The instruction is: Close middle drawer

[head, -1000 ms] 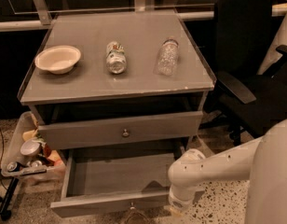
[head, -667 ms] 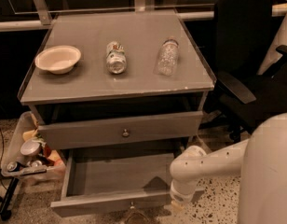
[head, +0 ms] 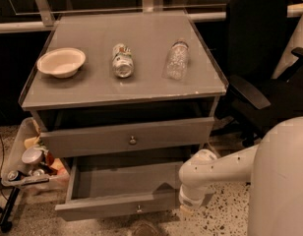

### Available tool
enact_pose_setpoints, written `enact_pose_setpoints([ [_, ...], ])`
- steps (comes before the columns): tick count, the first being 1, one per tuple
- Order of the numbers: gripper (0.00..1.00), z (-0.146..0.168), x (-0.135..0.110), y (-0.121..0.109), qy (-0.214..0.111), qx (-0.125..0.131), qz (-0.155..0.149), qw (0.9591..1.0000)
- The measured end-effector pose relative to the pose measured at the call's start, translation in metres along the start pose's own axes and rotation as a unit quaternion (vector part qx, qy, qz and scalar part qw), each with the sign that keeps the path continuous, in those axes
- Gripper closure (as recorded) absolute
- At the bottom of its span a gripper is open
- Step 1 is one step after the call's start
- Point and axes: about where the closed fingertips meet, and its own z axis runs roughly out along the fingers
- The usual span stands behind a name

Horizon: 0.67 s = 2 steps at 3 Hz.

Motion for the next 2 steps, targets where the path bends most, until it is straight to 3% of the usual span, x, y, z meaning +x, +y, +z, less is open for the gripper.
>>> enact_pose_setpoints([
  [1,1.0,-0.0026,-0.0144,-0.0195,-0.006,0.013,-0.002,0.9999],
  [2,1.0,-0.0027,-0.0138,-0.0193,-0.006,0.013,-0.002,0.9999],
])
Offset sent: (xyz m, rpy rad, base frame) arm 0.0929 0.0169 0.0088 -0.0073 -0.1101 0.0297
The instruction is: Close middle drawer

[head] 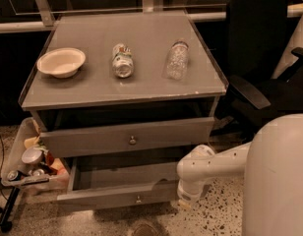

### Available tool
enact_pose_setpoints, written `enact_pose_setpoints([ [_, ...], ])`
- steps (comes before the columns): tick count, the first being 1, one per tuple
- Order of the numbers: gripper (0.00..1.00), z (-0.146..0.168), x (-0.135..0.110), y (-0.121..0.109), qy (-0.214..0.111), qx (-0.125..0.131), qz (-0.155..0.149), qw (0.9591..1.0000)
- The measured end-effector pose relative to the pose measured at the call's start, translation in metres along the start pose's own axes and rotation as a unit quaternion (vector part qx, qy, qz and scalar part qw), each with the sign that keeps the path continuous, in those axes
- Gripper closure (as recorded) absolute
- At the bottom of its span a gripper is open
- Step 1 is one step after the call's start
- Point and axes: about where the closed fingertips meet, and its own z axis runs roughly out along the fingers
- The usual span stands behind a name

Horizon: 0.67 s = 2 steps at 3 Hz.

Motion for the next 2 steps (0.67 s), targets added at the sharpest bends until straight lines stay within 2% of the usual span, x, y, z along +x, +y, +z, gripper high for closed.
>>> enact_pose_setpoints([
  [1,1.0,-0.006,-0.0225,-0.0179,-0.007,0.01,-0.01,0.9999],
  [2,0.82,-0.007,-0.0241,-0.0193,-0.009,0.011,-0.011,0.9998],
])
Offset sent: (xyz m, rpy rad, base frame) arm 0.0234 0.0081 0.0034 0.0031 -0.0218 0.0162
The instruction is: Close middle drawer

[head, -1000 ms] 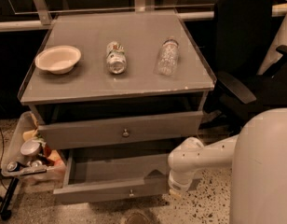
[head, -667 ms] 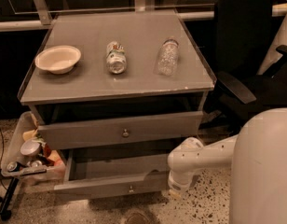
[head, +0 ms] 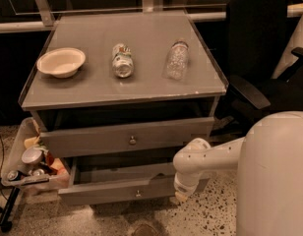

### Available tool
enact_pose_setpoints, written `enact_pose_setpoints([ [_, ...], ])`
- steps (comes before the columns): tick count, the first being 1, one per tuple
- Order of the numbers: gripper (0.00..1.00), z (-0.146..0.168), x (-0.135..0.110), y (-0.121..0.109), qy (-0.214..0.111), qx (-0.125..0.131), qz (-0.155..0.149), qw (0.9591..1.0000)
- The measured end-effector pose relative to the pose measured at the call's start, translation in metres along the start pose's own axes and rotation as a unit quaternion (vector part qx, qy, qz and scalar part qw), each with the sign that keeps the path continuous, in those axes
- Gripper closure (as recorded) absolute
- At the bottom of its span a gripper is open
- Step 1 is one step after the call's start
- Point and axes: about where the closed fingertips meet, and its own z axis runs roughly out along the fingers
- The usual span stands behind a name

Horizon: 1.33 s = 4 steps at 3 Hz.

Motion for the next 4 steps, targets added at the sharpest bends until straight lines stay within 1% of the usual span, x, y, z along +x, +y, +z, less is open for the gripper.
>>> enact_pose_setpoints([
  [3,0.12,0.0001,0.0,0.0,0.0,0.0,0.0,1.0],
  [4,0.0,0.0001,0.0,0.0001,0.0,0.0,0.0,1.0],
])
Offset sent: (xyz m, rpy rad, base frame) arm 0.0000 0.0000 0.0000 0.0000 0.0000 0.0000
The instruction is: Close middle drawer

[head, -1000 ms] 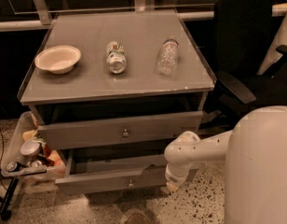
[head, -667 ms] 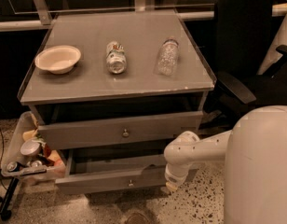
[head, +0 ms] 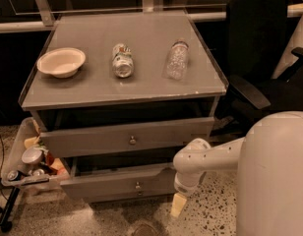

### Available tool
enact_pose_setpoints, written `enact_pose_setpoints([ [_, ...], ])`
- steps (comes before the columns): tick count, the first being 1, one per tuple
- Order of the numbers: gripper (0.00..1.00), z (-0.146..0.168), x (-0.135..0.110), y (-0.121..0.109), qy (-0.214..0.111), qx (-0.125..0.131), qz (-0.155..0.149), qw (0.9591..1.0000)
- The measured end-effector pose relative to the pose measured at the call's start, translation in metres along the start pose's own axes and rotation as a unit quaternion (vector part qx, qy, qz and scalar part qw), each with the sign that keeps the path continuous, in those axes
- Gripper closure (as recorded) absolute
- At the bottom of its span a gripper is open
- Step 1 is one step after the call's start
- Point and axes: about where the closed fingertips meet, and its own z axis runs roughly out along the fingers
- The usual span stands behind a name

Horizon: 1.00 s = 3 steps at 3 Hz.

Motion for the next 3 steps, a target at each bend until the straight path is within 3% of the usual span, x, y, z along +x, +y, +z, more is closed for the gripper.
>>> enact_pose_setpoints([
  [1,0.0,0.0,0.0,0.0,0.0,0.0,0.0,1.0],
  [3,0.42,0.0001,0.0,0.0001,0.0,0.0,0.0,1.0],
])
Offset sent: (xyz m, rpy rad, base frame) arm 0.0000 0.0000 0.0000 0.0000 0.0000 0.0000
